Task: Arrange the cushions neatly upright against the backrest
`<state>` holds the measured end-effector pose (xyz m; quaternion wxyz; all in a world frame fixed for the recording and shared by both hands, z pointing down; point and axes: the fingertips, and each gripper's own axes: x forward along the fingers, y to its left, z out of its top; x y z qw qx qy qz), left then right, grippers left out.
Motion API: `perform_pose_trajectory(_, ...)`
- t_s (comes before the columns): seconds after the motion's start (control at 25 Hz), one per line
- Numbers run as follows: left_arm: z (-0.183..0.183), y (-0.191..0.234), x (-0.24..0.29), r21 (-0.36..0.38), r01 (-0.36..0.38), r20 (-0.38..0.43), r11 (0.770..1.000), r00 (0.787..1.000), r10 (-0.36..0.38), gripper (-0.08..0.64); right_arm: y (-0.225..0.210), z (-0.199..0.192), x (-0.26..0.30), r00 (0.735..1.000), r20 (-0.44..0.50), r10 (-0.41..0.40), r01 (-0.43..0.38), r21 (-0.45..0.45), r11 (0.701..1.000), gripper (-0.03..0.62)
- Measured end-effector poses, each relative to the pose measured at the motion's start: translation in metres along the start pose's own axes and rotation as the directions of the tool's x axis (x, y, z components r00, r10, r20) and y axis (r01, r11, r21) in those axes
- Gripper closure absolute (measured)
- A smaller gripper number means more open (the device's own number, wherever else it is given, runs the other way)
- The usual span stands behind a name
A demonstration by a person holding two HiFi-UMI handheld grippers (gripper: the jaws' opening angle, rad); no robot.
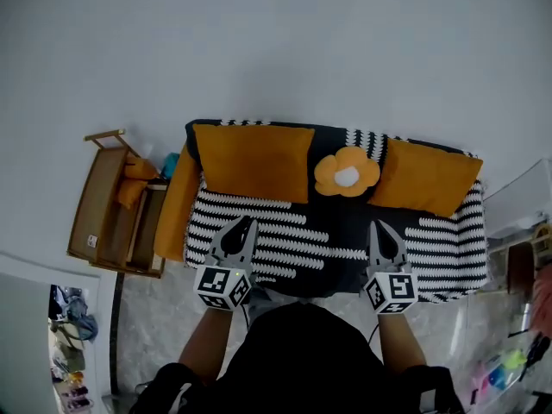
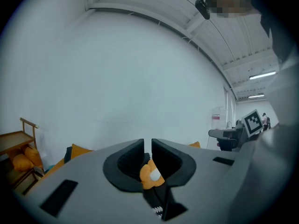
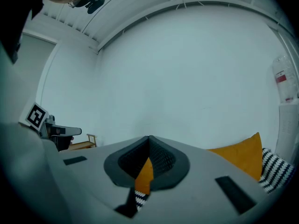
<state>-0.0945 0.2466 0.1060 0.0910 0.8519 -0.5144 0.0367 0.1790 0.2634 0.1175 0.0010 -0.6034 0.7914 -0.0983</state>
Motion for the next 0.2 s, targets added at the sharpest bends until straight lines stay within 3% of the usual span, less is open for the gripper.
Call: perform_pose_trajectory(0.2,0.003,-0.001,0.011,0.018,0.025,-0.003,1.000,1.000,-0.025,0.500,-0.008,-0.005,-0.007,0.999,0.035,-0.025,0.023,0.060,0.998,0.565)
